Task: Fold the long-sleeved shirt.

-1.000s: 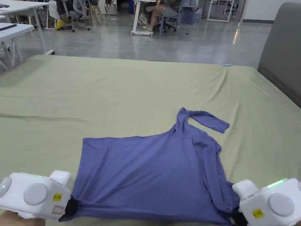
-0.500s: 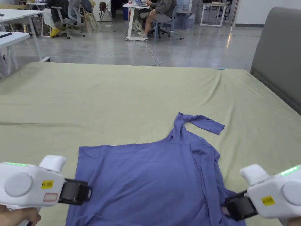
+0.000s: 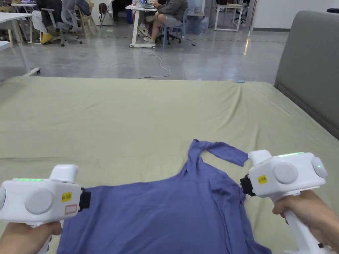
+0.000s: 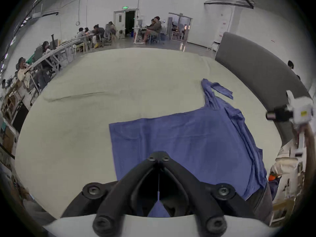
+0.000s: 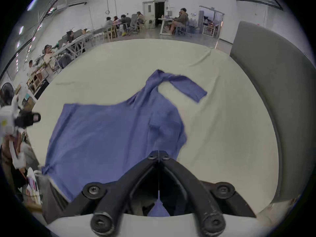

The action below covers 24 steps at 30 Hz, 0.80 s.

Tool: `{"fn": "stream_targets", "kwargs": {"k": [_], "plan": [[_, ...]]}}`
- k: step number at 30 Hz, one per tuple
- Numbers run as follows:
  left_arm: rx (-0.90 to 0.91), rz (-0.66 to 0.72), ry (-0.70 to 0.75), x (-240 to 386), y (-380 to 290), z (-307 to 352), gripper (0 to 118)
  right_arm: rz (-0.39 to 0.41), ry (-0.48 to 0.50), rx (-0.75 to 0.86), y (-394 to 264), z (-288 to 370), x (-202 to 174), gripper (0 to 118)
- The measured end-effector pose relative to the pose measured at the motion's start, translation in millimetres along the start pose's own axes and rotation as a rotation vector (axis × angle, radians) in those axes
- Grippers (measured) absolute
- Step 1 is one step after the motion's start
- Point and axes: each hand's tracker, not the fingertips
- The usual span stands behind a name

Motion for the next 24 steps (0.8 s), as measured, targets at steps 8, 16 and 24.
{"fn": "stream_targets", "kwargs": {"k": [8, 16, 24], "plan": [[-0.011, 0.026, -0.025, -14.6, 27.7, -54.8, 0, -0.061, -0.061, 0.007, 185.6, -148.7, 27.9, 66], [-0.012, 0.015, 0.005, -29.9, 30.8, -83.3, 0, -0.190, -0.121, -0.154, 233.9, -279.7, 36.2, 79], [-0.042, 0.017, 0.011, -37.7, 14.7, -87.6, 0, -0.217, -0.123, -0.145, 215.1, -306.4, 17.9, 8]]}}
